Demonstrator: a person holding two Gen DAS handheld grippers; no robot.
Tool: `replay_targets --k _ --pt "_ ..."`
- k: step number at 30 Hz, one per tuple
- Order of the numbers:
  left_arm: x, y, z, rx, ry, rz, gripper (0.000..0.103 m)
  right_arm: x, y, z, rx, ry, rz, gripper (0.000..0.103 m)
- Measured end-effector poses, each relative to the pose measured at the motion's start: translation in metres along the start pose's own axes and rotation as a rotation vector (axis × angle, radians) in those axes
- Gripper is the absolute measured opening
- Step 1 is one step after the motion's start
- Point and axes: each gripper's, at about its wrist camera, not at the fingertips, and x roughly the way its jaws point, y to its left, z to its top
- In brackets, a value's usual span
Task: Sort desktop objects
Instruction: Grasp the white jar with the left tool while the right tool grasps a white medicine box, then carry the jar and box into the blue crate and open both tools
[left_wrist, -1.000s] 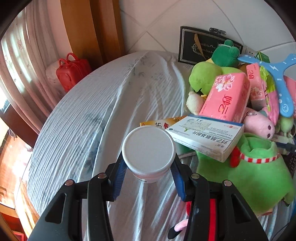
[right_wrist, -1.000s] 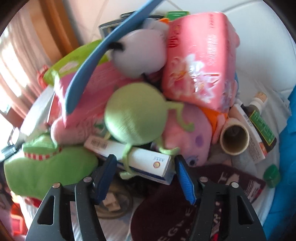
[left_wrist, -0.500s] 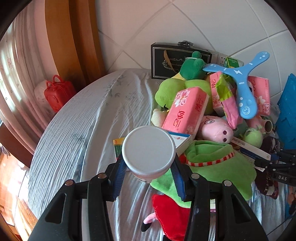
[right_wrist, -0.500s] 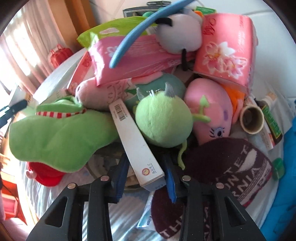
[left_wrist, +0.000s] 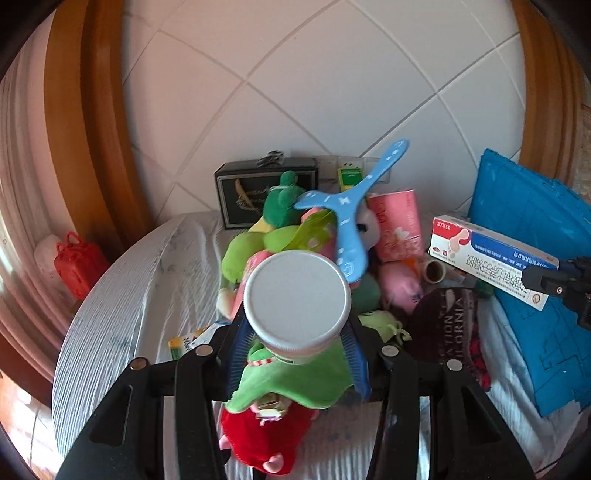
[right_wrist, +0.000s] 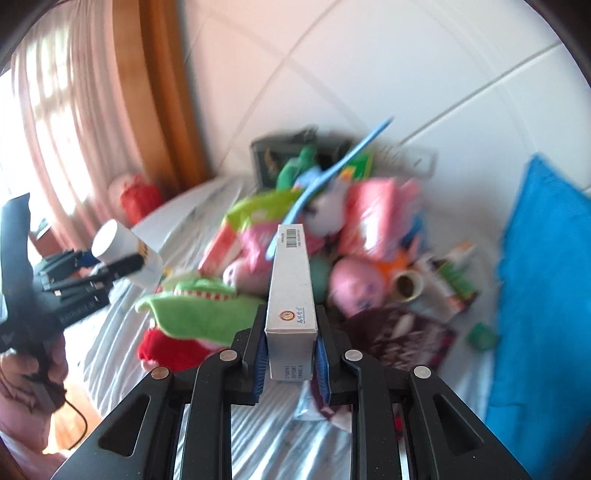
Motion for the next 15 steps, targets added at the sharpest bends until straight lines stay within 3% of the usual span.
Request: replay_targets --k 7,15 --pt "-0.03 -0.078 0.033 0.099 -0.11 -0.147 0.046 -0.098 -0.02 -0.005 0.051 -0.171 -0.191 0.022" --pt "-0.061 -0.181 0.07 0.196 -0.221 -0.306 0.046 -0.187 -0.071 -0.021 0.134 -0.314 -0.374 0.021"
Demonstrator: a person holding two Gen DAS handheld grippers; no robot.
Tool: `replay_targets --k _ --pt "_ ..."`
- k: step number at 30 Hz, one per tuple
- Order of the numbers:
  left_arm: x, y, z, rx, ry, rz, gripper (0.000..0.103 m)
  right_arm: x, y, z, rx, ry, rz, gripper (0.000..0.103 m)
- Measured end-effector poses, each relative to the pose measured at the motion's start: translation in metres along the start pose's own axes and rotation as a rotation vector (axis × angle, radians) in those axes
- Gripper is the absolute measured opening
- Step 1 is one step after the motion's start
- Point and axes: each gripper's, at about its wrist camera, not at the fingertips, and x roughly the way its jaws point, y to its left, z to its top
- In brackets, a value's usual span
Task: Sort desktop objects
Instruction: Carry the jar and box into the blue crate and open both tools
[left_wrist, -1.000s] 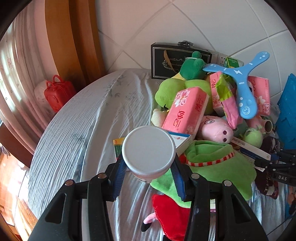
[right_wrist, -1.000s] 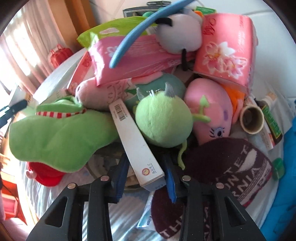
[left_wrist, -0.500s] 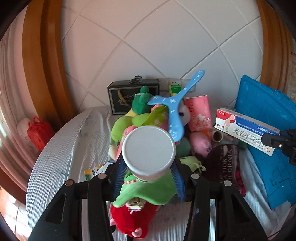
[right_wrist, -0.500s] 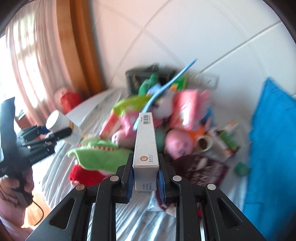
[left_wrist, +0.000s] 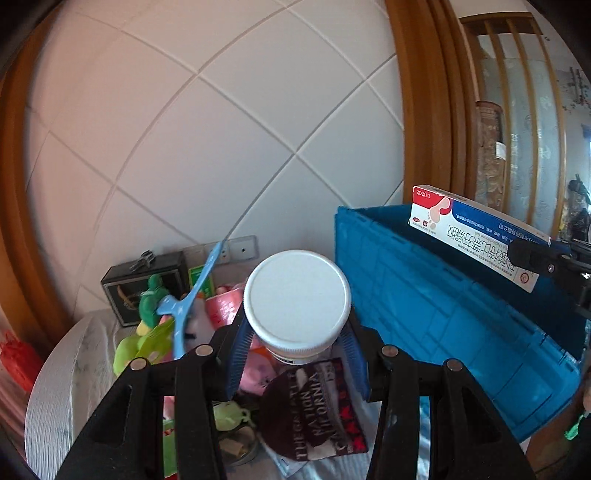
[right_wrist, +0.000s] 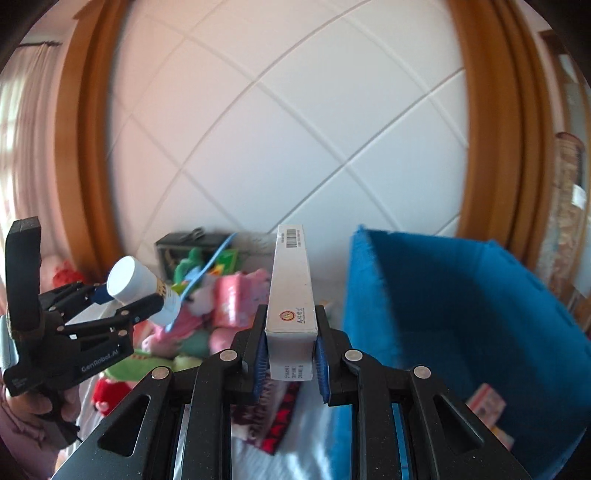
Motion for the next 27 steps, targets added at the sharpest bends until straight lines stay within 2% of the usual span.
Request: replay_targets --k 6,9,12,16,21,27 --pt "0.009 -0.074 0.034 0.05 -0.059 -0.093 0.046 -0.03 -0.065 -0.002 0.052 -0.041 -0.148 0.022" --pt "0.015 -0.115 0.048 0.072 -0.083 -0.132 0.046 -0.039 -0.101 -0.008 0.07 -0.036 -0.222 0.022" --pt "0.019 -0.153 0.059 0.098 -0.075 -0.162 0.046 -0.043 -0.14 -0.016 0.098 -0.013 -0.271 0.022" --pt "0.03 -0.201 0.068 0.139 -0.005 -0.219 0.046 -0.042 -0.174 -0.028 0.114 0.021 -0.324 0.022" --pt "0.045 -0.246 0.066 0.183 0.16 -0.339 0.046 -0.043 -0.221 -0.044 0.122 0.097 -0.393 0.022" --pt "0.061 -0.283 0.054 0.248 0.261 -0.329 0.046 -0.028 -0.249 -0.059 0.139 0.173 -0.397 0.022"
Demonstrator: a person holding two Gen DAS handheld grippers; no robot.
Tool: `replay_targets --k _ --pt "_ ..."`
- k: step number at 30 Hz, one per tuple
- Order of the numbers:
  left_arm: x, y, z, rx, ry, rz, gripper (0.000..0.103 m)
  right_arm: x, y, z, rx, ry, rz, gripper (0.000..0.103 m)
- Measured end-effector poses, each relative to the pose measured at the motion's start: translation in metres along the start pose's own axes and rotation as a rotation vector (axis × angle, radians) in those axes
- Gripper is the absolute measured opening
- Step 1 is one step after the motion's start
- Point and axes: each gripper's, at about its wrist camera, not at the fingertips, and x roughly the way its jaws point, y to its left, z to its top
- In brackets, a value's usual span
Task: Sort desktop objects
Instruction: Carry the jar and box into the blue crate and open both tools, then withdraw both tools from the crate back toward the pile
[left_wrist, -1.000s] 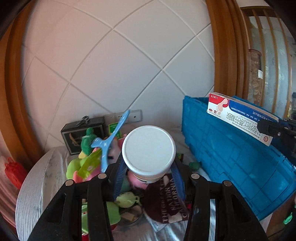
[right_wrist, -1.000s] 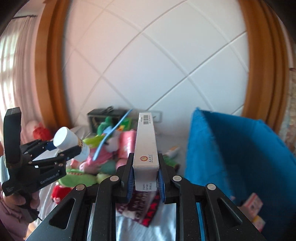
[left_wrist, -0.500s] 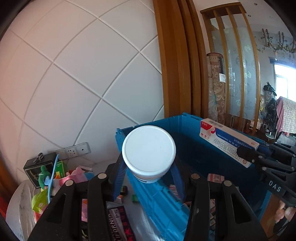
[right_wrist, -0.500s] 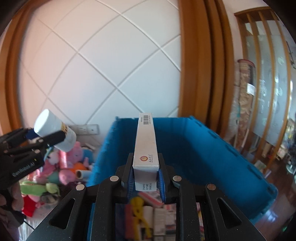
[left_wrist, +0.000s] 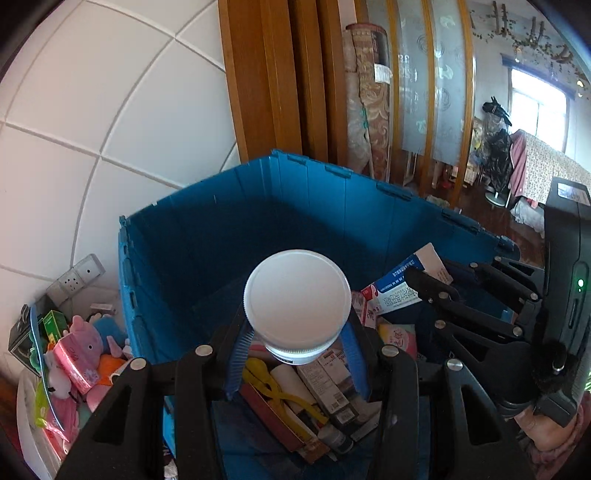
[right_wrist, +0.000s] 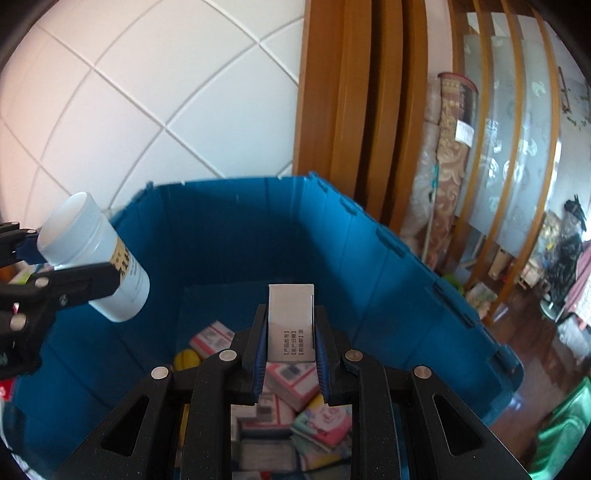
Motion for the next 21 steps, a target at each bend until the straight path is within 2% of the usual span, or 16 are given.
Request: replay_targets --k 5,7,9,11,14,15,17,18,19,21 --pt "0.006 -0.005 0.003 -0.002 0.034 0.036 0.046 0.012 -0.006 -0.008 -0.01 0.047 -0.007 0.022" --pt "0.009 -0.005 0.003 -0.005 0.045 0.041 0.054 0.015 -0.006 -0.009 -0.017 0.055 -0.014 0.022" --pt "0.006 -0.006 0.002 0.0 0.038 0.047 0.072 0.017 -0.006 -0.011 -0.021 0.064 -0.023 0.022" --pt "0.005 -0.007 0.002 0.009 0.022 0.054 0.077 0.019 -0.007 -0.011 -0.027 0.071 -0.031 0.022" --pt "0.003 -0.006 0.001 0.015 0.018 0.052 0.078 0.019 -0.007 -0.011 -0.034 0.074 -0.054 0.023" --pt "0.002 -0.006 0.001 0.015 0.018 0.051 0.078 0.019 -0.008 -0.01 -0.032 0.072 -0.057 0.027" --pt "-0.002 -0.004 0.0 0.012 0.009 0.051 0.078 0.017 -0.009 -0.009 -0.029 0.067 -0.069 0.045" --pt "-0.003 -0.003 0.0 0.01 0.003 0.054 0.078 0.015 -0.008 -0.009 -0.031 0.063 -0.076 0.064" --pt "-0.006 -0.002 0.0 0.008 -0.004 0.056 0.078 0.013 -0.007 -0.01 -0.034 0.058 -0.085 0.078" --pt "-0.011 0.002 -0.002 0.002 -0.019 0.053 0.078 0.008 -0.005 -0.009 -0.043 0.046 -0.099 0.087"
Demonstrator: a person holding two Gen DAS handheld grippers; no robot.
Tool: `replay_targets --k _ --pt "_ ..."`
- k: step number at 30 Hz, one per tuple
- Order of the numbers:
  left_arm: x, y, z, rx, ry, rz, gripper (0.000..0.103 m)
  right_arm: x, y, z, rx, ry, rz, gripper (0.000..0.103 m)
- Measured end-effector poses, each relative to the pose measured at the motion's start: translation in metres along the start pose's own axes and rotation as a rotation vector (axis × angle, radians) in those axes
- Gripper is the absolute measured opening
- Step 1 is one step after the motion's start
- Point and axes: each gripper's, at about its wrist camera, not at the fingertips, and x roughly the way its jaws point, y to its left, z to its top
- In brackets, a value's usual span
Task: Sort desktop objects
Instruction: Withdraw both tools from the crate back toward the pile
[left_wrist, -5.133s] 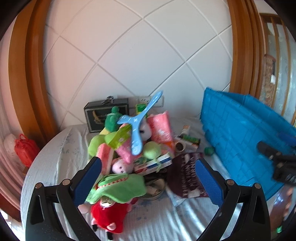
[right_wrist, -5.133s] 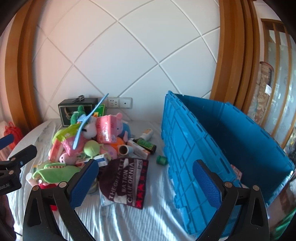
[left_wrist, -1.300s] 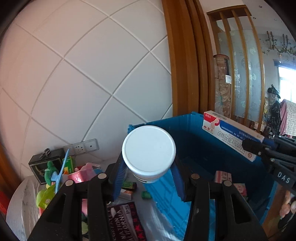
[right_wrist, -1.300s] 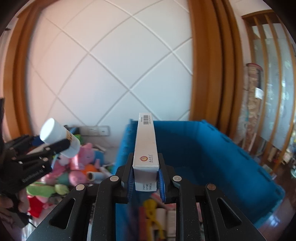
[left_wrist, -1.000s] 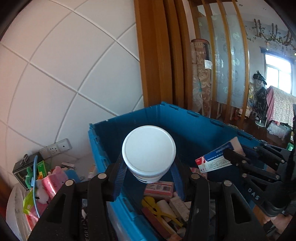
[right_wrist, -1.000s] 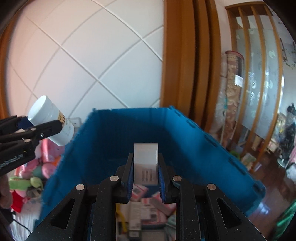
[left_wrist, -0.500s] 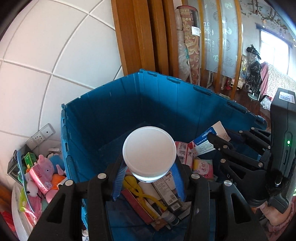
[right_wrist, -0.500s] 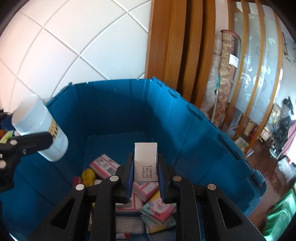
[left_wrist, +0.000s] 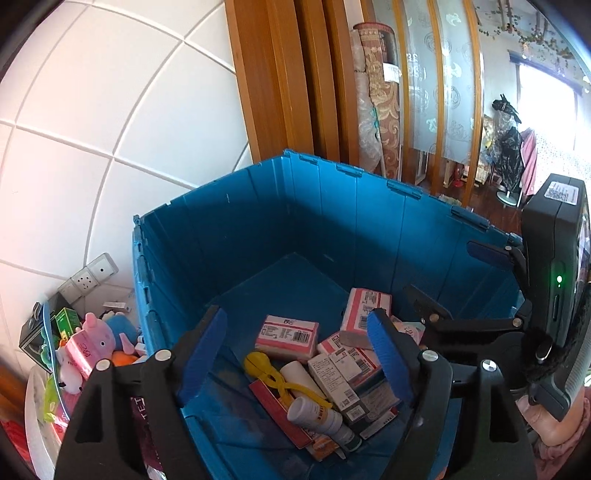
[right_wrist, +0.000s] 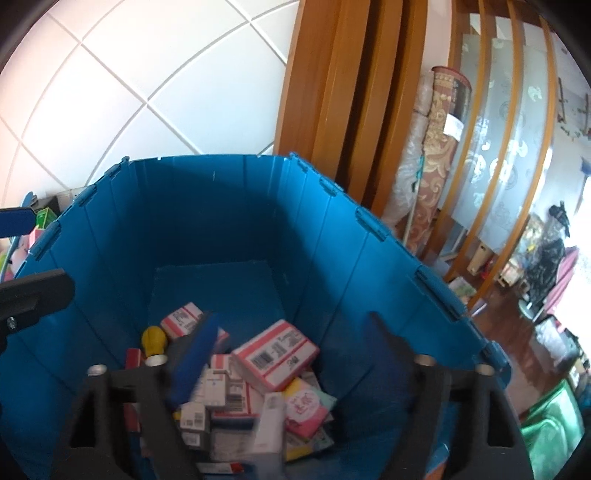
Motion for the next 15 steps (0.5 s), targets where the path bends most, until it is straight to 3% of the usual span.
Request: replay_targets --k 2,4,9,15 --pt "-0.007 0.006 -0.002 -0.014 -0.019 -0.009 0.078 -0.006 0.002 0.001 -0.002 -0.011 -0.006 0.091" --pt "-0.015 0.01 -0.004 -0.027 -0.04 -0.014 0.078 -0.012 0.004 0.002 0.0 -0.025 -0.017 0.103" --pt "-0.044 0.026 -0.011 -0.064 -0.111 -0.023 0.078 -0.03 0.013 0.008 0.006 -0.061 -0.014 0.103" --pt "-0.079 0.054 -0.028 -0.103 -0.2 0.066 0.089 -0.059 0.037 0.016 0.014 -0.122 0.023 0.103"
